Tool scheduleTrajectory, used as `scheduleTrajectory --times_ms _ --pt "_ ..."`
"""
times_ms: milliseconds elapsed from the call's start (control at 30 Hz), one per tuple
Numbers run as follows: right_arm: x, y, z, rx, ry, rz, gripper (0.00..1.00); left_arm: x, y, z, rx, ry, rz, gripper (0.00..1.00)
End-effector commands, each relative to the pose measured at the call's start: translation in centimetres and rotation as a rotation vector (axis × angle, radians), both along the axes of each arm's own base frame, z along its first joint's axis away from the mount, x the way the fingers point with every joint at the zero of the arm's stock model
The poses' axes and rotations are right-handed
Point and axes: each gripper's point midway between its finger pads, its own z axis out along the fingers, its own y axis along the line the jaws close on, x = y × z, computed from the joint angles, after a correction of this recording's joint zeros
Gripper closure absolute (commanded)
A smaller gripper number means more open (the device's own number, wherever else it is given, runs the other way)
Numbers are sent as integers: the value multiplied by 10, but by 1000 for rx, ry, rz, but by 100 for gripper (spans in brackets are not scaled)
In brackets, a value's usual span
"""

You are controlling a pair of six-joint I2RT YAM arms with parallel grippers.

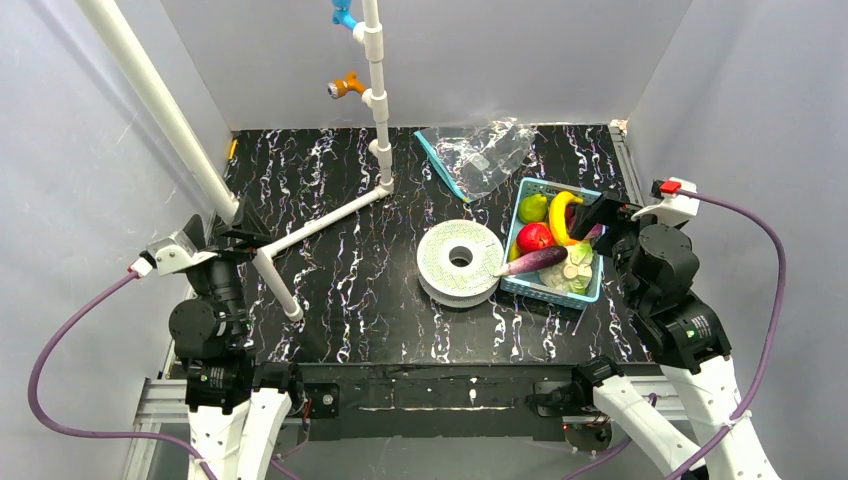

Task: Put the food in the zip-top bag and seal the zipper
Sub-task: Adjust the distractor at the center of the board.

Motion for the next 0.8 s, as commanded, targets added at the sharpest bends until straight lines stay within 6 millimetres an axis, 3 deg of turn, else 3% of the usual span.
scheduleTrajectory --times_ms 0,200,400,533,667,767 --pt "-5 -8 19 17 -32 -34 0 -2 7 0 -27 6 35 1" --pt "-9 -2 25 6 -70 21 0 -3 15 -8 -135 50 79 1" --pt "-13 30 22 69 -80 188 0 -26 27 -49 -366 191 168 1" --pt "-12 39 13 95 -63 227 0 -21 2 -59 -196 282 22 0" --pt "-6 40 -1 84 -30 217 0 -19 -47 -68 -3 350 -261 1" --pt "-2 44 -9 83 -20 230 0 -23 -65 -82 81 394 -369 1"
